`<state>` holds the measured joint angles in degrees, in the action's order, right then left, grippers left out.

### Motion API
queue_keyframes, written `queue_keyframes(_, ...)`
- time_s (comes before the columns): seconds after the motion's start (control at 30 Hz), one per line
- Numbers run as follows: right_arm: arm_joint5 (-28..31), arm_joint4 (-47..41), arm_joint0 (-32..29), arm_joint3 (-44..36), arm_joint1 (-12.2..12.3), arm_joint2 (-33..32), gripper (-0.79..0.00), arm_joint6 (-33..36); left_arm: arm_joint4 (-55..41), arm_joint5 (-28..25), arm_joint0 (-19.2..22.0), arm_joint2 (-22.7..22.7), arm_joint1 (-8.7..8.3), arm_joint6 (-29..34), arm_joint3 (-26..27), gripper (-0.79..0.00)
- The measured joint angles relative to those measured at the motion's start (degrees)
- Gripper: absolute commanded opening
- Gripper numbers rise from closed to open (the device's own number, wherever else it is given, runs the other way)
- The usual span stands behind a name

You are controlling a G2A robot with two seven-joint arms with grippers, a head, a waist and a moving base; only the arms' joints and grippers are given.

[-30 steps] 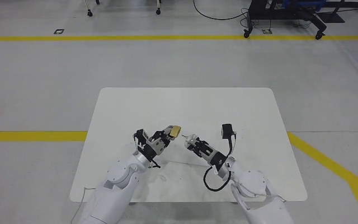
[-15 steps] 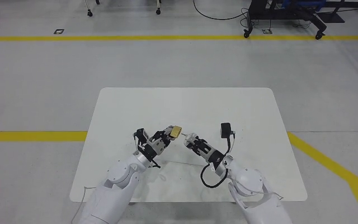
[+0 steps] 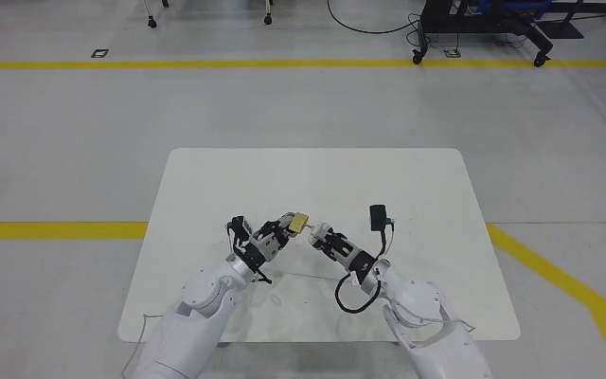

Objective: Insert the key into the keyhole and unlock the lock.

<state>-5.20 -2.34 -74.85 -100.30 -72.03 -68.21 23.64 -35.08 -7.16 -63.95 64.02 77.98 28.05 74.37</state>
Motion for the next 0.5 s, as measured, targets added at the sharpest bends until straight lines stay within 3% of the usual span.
queue_keyframes(0.5, -2.4, 2.8, 0.6, 0.0, -0.3, 1.6, -0.785, -1.5, 5.2, -2.6, 0.4, 0.4, -0.04, -0.2, -0.7, -0.785)
